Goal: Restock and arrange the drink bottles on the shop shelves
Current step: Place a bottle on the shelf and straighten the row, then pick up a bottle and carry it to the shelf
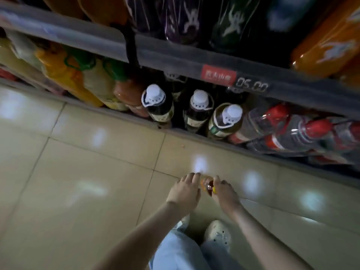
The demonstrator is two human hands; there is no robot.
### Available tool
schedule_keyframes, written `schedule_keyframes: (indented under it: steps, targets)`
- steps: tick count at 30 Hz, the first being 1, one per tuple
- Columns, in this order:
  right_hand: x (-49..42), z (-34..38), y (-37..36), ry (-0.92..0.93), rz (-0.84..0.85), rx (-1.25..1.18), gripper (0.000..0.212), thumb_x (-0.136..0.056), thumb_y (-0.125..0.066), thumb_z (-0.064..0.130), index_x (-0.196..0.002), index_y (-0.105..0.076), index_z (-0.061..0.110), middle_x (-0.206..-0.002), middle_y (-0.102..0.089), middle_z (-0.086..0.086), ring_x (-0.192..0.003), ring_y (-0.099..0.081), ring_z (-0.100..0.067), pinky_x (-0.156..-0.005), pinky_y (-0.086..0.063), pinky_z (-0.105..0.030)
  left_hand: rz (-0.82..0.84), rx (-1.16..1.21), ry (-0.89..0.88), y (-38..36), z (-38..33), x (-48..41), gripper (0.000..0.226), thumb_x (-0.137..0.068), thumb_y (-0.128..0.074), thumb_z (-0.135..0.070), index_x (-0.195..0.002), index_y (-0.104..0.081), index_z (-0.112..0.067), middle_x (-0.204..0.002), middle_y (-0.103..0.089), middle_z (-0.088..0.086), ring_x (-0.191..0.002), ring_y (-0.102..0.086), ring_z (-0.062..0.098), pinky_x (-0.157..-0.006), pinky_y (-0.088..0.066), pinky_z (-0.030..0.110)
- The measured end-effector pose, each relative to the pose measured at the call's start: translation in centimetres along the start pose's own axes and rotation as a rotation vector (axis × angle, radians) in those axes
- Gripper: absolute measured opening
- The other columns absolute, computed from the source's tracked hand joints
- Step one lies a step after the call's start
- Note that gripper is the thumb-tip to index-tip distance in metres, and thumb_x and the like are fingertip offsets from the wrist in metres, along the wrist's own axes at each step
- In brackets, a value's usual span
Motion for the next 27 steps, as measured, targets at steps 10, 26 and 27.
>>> schedule_keyframes:
  steps: [10,26,27]
  targets:
    - [5.9,4.1,7.9,0.018,-0.032,0.179,0.049,-0.097,-0.042,0.026,-0.142,-0.023,0.018,-0.136,-0.042,-0.006,-0.119,-0.049,-0.027,-0.087,-0.045,-0.035,-0.114,0.145,0.007,8.1,-2.6,4.2,0.048,-0.096,-0.043,-0.022,-0.142,-0.030,-0.017,-0.138,-0.043,0.005,-0.120,-0.049,0.026,-0.096,-0.042,0.037]
    - [47.0,19.4,54.5,0.622,-1.096,-0.532,0.072,-0.088,-0.065,0.013,-0.147,-0.024,0.015,-0.146,-0.036,-0.003,-0.135,-0.034,-0.013,-0.110,-0.034,-0.027,-1.248,0.335,-0.431,58.3,-22.5,29.3,0.050,-0.094,-0.046,-0.030,-0.140,-0.028,-0.018,-0.138,-0.040,0.016,-0.130,-0.036,0.026,-0.105,-0.028,0.018]
    - [46.5,20.2,55.2,0.603,-1.030,-0.545,0.076,-0.088,-0.065,0.012,-0.149,-0.020,0.014,-0.149,-0.031,-0.004,-0.139,-0.028,-0.015,-0.114,-0.027,-0.027,-1.192,0.336,-0.380,59.2,-22.6,28.6,0.060,-0.093,-0.051,-0.028,-0.145,-0.022,-0.019,-0.144,-0.033,0.017,-0.135,-0.030,0.030,-0.106,-0.030,0.027]
Point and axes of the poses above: each hand's wrist, its own x-axis away from the middle knuckle, its own y-axis out of the back of the hand, z = x × y, the point moved 4 cm from there along -x, towards the middle knuckle
